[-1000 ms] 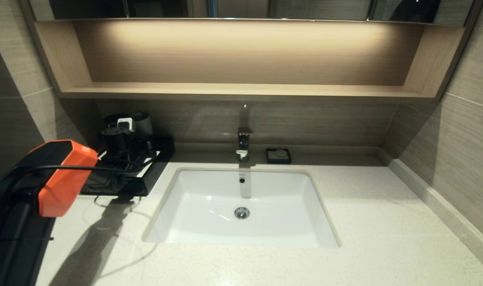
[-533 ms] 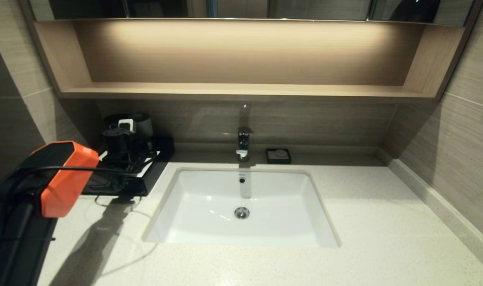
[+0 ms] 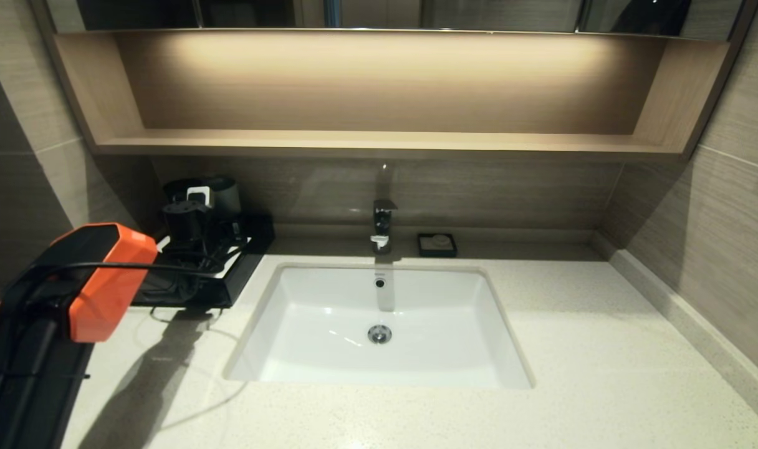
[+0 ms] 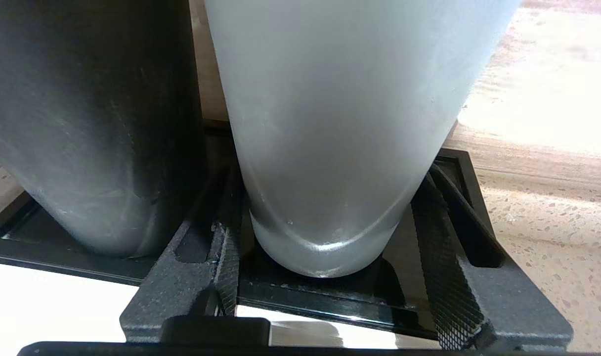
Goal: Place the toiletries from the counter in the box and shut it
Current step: Place the cup on the storage box
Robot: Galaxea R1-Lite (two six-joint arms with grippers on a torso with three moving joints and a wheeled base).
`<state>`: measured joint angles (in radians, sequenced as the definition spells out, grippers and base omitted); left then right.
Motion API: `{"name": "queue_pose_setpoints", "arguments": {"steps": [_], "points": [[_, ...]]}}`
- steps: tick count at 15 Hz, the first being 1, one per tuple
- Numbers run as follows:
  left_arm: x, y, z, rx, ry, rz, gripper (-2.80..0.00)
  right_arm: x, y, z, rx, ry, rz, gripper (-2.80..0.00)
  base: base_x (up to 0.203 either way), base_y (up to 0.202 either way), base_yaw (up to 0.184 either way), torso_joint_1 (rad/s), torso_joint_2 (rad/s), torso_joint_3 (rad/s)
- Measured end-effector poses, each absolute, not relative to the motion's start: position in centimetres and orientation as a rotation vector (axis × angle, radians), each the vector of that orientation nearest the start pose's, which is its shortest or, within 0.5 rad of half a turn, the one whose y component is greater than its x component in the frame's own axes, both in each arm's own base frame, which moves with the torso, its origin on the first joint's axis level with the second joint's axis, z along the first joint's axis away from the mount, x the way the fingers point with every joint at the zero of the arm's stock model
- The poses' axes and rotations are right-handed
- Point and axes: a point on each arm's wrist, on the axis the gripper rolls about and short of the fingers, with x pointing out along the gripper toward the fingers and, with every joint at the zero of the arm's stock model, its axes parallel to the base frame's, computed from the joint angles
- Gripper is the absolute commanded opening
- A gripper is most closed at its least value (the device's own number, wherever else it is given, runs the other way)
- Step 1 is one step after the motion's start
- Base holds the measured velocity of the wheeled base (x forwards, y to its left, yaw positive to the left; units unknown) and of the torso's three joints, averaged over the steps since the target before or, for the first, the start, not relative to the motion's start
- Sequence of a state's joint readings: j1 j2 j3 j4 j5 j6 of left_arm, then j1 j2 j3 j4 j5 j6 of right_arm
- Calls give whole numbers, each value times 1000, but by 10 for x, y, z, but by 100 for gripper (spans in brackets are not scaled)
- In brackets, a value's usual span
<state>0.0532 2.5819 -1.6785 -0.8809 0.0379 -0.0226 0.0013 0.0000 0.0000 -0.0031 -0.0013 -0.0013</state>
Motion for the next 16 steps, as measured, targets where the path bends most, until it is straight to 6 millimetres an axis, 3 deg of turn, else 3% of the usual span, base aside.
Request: {"name": "queue_pose_setpoints", "arguments": {"steps": [1,2,11,16], "points": [[523,29,66,-23,22,92,-280,-23,0,76,-1,-3,0,-280,0,0,0,0,0,0],[523,29,67,-23,20,92,0,-23,0,76,-1,-3,0,-280,0,0,0,0,0,0],[520,29,71,-27,5,95,0,-23,0,76,-1,-3,0,-280,0,0,0,0,0,0],[509,28,69,-27,-6,95,0,-23,0,76,0,-2,0,-280,0,0,0,0,0,0]]}}
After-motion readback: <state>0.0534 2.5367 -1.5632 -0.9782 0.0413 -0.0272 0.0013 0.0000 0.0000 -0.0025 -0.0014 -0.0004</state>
